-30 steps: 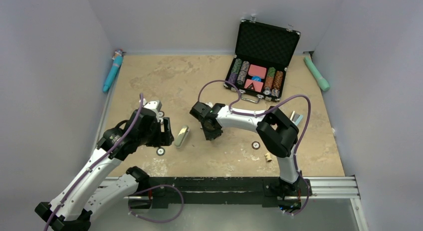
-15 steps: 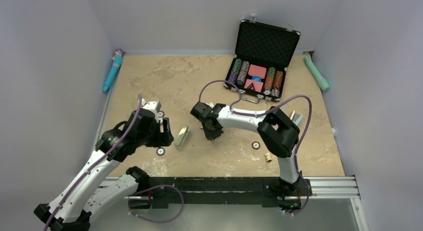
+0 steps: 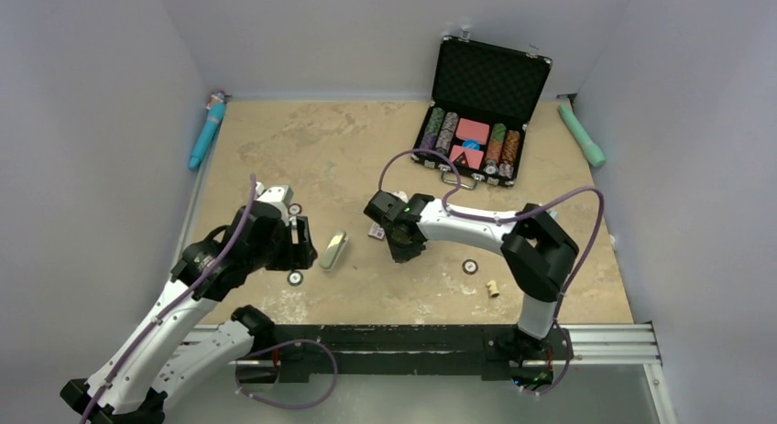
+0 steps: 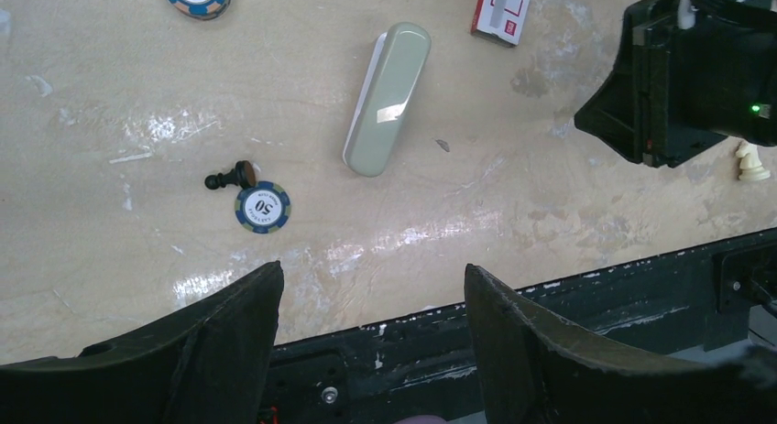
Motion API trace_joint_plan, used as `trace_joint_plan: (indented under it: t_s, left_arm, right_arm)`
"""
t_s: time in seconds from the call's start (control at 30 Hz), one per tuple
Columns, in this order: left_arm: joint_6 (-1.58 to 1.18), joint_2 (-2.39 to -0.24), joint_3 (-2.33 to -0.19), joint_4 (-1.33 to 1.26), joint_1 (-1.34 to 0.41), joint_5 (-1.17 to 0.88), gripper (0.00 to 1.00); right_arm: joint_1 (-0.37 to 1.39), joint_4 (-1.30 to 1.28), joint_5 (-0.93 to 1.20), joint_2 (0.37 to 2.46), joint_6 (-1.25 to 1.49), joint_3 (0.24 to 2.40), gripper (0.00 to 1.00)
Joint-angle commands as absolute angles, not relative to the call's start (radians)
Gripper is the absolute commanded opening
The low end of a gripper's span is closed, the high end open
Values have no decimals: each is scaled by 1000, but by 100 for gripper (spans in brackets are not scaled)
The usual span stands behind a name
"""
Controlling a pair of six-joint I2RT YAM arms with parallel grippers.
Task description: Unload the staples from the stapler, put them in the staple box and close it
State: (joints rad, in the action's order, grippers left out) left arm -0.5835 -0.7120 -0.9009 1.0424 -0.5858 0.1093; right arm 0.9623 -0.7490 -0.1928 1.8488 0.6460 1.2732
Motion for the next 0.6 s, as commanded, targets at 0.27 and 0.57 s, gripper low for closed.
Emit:
trace_joint_plan:
  t_s: [0.27, 0.57]
  left_arm:
    - [-582, -720, -898, 1023, -596, 118, 84]
    - [-491, -1007, -1013, 893, -630, 93, 100]
  right_arm:
    - [954, -830, -263, 1621, 658, 1265, 0]
    - [792, -805, -209, 1537, 593, 1316, 0]
